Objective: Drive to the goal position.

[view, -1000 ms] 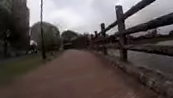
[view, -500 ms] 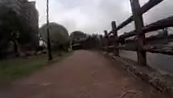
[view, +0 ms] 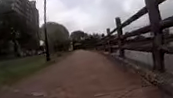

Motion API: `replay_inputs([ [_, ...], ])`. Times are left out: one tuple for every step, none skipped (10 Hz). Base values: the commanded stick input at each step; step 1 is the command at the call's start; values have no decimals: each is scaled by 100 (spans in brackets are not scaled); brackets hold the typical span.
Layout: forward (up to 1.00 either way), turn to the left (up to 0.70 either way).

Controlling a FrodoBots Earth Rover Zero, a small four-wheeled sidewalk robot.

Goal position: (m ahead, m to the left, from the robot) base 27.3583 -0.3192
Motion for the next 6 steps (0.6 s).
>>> replay_inputs([
  [85, -34],
  [85, -34],
  [85, -27],
  [85, -2],
  [85, 0],
  [85, 7],
])
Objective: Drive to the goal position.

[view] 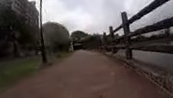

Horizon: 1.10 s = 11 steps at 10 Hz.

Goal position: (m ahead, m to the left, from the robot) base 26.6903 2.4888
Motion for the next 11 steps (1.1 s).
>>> replay_inputs([
  [85, 2],
  [85, 5],
  [85, 3],
  [85, 0],
  [85, 6],
  [85, 14],
  [85, 11],
  [85, 7],
  [85, 3],
  [85, 7],
  [85, 4],
])
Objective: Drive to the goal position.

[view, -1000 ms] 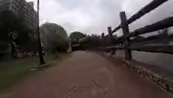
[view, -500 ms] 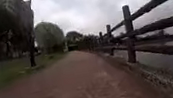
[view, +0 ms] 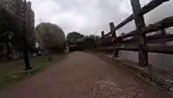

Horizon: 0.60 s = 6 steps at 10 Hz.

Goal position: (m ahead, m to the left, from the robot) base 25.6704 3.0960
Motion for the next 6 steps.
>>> replay_inputs([
  [85, 8],
  [85, 7],
  [85, 6],
  [85, 5],
  [85, 6],
  [85, 4],
])
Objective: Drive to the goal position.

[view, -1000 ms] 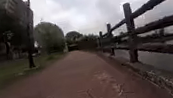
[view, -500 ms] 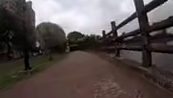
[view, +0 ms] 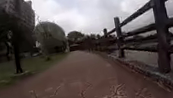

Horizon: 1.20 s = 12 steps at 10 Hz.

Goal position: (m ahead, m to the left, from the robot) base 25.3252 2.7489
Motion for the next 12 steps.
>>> replay_inputs([
  [98, 0],
  [100, 12],
  [100, 1],
  [100, 0],
  [100, 2],
  [100, 2],
  [100, 2],
  [100, 0],
  [100, 0],
  [100, 0],
  [100, 0],
  [100, 0],
])
